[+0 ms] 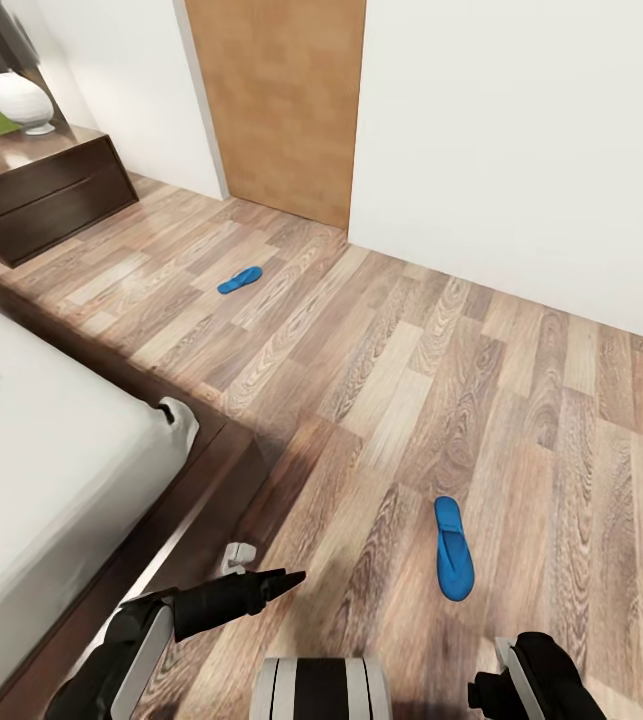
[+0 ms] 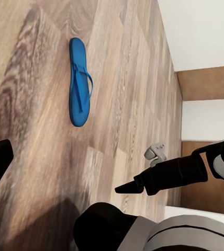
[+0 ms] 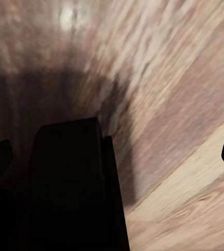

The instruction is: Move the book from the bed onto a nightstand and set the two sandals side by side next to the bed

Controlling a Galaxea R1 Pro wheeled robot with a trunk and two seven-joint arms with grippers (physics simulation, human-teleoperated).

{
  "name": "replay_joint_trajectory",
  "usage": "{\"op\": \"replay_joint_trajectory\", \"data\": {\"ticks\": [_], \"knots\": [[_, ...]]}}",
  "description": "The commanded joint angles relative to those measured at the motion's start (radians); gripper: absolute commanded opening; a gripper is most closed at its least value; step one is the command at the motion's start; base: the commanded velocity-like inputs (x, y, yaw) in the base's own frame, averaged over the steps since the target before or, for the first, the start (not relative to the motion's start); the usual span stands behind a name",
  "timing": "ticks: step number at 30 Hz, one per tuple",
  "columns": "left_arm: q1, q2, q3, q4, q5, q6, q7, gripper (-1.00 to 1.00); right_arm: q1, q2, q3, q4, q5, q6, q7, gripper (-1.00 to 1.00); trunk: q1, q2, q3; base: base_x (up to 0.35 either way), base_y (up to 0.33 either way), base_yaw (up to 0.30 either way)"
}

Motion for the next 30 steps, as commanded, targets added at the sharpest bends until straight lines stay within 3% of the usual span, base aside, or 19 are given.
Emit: {"op": "replay_joint_trajectory", "data": {"ticks": [1,21,30], "knots": [[0.000,0.001,-0.002,0.000,0.007,0.007,0.002,1.00,0.000,0.000,0.000,-0.001,-0.002,0.004,-0.003,1.00,0.000,0.000,-0.001,0.000,0.000,0.000],[0.000,0.000,-0.004,0.000,0.007,0.007,0.004,1.00,0.000,0.000,0.000,-0.002,-0.002,0.004,-0.003,1.00,0.000,0.000,-0.001,0.077,0.000,0.000],[0.000,0.000,-0.004,0.000,0.006,0.007,0.004,1.00,0.000,0.000,0.000,-0.002,-0.002,0.004,-0.004,1.00,0.000,0.000,-0.001,0.194,0.000,0.000]]}}
